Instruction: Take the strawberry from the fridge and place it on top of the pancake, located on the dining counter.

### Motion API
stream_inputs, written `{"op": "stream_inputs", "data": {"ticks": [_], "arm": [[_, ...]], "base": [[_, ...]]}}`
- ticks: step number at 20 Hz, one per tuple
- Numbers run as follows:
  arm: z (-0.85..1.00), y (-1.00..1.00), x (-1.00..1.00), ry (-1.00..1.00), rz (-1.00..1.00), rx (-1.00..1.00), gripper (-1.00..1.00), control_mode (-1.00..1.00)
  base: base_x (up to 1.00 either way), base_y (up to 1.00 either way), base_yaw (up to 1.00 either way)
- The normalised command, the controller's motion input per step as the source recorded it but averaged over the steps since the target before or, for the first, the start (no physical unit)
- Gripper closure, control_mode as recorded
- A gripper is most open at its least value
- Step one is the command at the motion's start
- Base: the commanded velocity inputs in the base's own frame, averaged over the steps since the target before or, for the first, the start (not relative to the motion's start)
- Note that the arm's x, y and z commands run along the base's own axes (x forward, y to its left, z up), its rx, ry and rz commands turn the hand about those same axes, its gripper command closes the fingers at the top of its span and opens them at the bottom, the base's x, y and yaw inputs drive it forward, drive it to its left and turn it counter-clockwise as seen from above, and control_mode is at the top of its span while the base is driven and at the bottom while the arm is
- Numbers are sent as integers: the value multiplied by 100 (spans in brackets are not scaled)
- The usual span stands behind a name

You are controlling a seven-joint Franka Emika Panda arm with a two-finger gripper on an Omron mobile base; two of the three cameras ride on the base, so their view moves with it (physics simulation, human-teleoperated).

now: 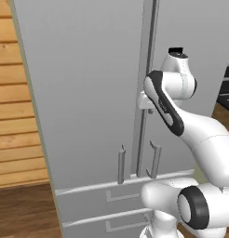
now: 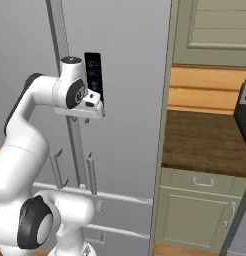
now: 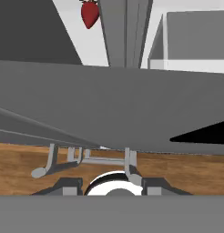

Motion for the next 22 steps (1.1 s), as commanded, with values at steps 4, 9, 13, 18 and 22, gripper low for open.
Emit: {"op": "stream_inputs", "data": {"ticks": [4,9,13,18,22], "arm": [[0,0,0,0,0,0,-100,100],[0,0,0,0,0,0,-100,100],[0,0,0,0,0,0,-100,100],[0,0,0,0,0,0,-100,100],[0,0,0,0,0,0,-100,100]], "base": [[-24,0,0],[-67,10,0],[-37,61,0],[-45,25,0],[-33,-40,0]]}}
